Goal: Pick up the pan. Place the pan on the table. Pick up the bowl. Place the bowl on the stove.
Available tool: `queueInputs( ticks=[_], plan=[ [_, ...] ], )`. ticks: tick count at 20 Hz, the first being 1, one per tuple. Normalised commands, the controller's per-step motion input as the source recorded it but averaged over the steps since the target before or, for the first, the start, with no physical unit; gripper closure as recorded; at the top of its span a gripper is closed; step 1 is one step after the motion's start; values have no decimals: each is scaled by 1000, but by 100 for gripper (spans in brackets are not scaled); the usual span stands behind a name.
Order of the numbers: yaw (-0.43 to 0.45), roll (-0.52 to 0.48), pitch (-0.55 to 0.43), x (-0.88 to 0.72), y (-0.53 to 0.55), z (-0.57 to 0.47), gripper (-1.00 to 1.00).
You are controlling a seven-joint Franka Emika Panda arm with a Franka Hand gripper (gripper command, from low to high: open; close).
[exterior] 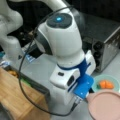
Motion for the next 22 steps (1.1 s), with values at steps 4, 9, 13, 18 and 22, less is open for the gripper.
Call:
queueInputs(
  ticks=[4,9,13,18,22],
  plan=[
    [82,130,93,294,-248,35,100],
    [87,115,77,263,-203,1,100],
    [79,81,103,239,-150,-23,100],
    [96,24,104,216,-155,-33,100],
    [116,8,64,164,-195,-74,100]
  ],
)
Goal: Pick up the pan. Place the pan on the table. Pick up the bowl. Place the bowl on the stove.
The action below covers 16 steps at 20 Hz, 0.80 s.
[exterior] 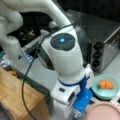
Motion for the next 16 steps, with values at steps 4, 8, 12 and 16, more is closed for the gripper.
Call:
queueInputs(
  ticks=[4,8,12,16],
  plan=[
    [112,17,33,50,-161,-78,100],
    [93,14,4,-43,-91,-80,100],
    [58,-4,-27,-71,-31,-77,100],
    [38,-27,-53,-69,-6,-78,100]
  ],
)
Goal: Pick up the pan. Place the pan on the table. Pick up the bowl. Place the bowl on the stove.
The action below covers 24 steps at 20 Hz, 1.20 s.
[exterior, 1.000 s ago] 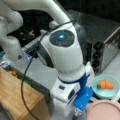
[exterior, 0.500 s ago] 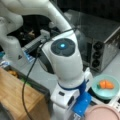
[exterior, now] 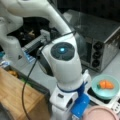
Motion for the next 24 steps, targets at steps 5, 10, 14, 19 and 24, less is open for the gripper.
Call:
queueInputs(
  ticks=[5,10,14,19,24],
  plan=[
    [27,-50,-82,-57,22,-140,100],
    [28,-46,-77,-40,49,-174,100],
    [24,-36,-77,-22,81,-133,100],
    [9,-62,-103,-16,88,-98,100],
    [4,-86,-124,-18,68,-99,100]
  ],
)
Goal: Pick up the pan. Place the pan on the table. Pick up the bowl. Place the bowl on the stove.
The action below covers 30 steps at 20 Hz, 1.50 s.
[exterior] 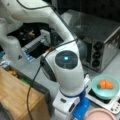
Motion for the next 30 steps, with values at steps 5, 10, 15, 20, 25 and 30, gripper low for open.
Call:
queueInputs(
  ticks=[5,10,15,20,25,30],
  plan=[
    [0,-102,-140,-32,48,-164,100],
    [-8,-102,-117,-94,30,-170,100],
    [-16,-85,-92,-99,31,-91,100],
    [-17,-89,-100,-61,31,-53,100],
    [-21,-117,-97,-56,23,-57,100],
    [-15,-128,-97,-45,25,-84,100]
  ],
)
